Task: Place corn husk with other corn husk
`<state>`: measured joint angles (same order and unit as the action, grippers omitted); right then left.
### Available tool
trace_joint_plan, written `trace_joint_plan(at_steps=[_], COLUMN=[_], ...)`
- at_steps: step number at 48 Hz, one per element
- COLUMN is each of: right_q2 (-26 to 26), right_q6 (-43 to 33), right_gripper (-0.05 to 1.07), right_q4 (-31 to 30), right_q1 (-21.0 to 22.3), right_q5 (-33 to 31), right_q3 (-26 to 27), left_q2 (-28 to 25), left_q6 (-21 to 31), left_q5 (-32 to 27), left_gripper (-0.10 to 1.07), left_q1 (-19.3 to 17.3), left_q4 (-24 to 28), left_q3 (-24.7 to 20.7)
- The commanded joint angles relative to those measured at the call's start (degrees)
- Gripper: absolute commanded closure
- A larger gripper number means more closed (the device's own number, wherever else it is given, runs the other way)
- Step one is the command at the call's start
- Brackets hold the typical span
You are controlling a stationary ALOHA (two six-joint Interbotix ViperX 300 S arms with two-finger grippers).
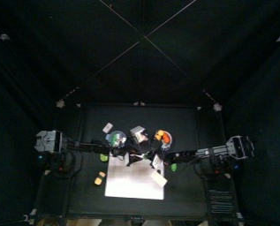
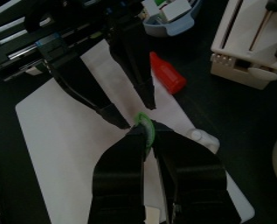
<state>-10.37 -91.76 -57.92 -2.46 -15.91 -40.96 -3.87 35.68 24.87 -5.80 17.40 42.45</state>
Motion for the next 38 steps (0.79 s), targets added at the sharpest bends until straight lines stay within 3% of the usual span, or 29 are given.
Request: trace_joint_plan(at_steps=[1, 13, 26, 33, 38], right_q2=[-1.9, -8.3, -16.9, -18.5, -18.2], right_q6=[-0.1, 0.3, 0.1, 0.2, 0.4], right_gripper=[0.59, 0.59, 0.59, 0.59, 0.59], right_q4=[0.2, 6.7, 19.4, 28.7, 31.3], right_q1=[-0.3, -3.5, -7.9, -7.9, -7.6], right_q5=[-0.4, -1.6, -6.1, -9.1, -12.7], right_q3=[0.2, -4.1, -15.8, -21.3, -22.6], left_q2=[2.1, 5.2, 6.9, 9.2, 12.7], left_q6=[-0.1, -0.1, -0.1, -0.2, -0.1], left_q5=[0.5, 0.5, 0.5, 0.1, 0.1], left_gripper=[0.21, 0.21, 0.21, 0.21, 0.21], left_q1=[0.2, 2.8, 6.2, 6.1, 6.0], left_q4=[0.1, 1.5, 4.2, 5.7, 6.9], left_q3=[0.2, 4.7, 8.9, 10.9, 13.0])
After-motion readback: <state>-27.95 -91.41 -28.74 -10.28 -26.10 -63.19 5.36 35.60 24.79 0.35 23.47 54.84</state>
